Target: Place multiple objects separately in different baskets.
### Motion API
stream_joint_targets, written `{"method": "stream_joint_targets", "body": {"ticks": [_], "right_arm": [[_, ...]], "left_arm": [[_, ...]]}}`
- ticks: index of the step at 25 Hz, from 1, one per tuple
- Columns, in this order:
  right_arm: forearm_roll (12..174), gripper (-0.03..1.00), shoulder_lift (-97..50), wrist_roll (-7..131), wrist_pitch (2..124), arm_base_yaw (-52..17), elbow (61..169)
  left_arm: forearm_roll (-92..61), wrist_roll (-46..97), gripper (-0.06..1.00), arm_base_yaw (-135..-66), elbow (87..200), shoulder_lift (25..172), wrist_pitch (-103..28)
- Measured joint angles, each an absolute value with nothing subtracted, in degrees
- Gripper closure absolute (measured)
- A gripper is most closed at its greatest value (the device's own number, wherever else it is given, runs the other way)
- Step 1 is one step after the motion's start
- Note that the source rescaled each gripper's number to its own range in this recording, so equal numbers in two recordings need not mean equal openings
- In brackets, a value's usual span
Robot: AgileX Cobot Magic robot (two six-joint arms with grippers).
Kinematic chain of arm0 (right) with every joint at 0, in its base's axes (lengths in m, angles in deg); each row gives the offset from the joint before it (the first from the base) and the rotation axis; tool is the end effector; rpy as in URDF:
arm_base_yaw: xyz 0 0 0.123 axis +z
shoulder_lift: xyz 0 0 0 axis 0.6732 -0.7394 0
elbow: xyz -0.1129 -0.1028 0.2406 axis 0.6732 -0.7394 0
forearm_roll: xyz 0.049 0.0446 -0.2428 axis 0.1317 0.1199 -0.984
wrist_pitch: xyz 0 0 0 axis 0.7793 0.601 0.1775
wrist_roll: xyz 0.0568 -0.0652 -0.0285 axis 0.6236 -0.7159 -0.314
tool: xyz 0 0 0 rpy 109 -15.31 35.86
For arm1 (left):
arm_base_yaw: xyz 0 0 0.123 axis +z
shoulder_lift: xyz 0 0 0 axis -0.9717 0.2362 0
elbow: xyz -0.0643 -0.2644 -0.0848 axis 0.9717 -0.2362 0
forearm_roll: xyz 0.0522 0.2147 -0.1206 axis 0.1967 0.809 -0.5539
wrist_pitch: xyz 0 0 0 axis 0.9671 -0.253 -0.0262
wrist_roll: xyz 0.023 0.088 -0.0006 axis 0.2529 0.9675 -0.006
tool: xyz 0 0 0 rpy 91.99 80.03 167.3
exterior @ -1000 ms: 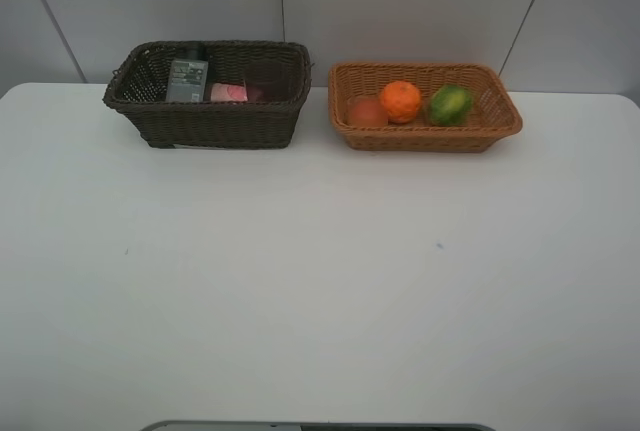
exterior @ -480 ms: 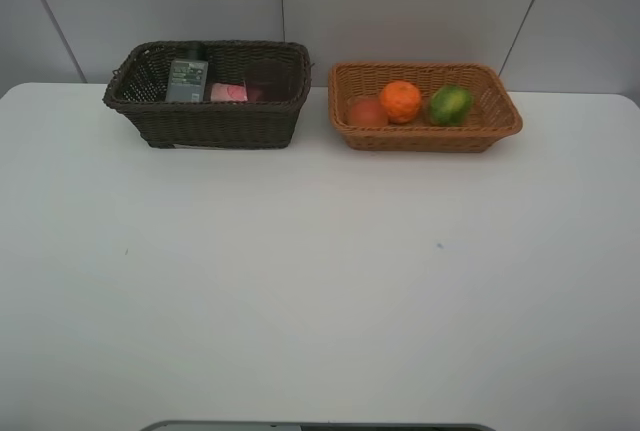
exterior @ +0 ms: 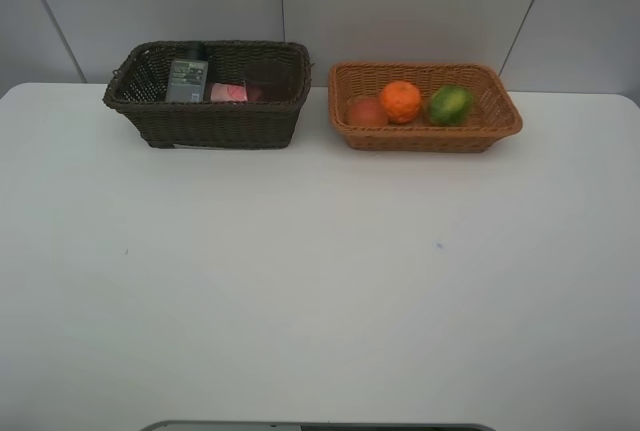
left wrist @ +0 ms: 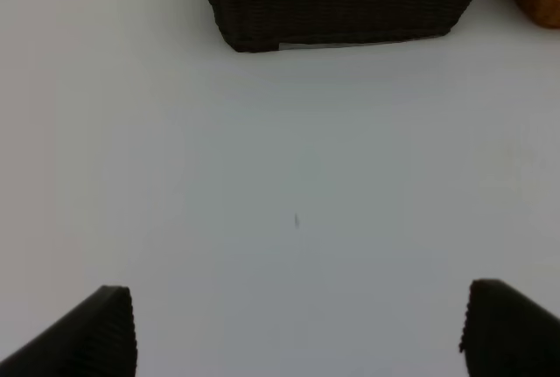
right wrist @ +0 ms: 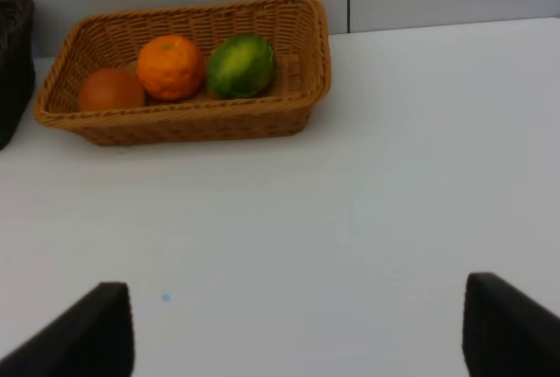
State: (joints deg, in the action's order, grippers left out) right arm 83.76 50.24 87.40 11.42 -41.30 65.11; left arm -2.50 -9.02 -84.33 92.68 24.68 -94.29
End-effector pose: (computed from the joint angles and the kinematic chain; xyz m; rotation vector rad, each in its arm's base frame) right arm -0.0092 -0.0025 0.2845 0.0327 2.0099 0.0083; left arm -0.0068 0.0000 0.2785 0.1328 2.0327 -0.1084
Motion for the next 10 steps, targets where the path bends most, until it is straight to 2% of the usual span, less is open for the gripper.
{"method": "stream_joint_targets", "body": {"ticks": [10], "right_arm": [[83.76,0.22,50.24,87.40,11.42,-41.30,65.11]], "left_arm": [[-2.50,-9.02,-0.01,-84.33,92.68,24.68,-94.29]]}}
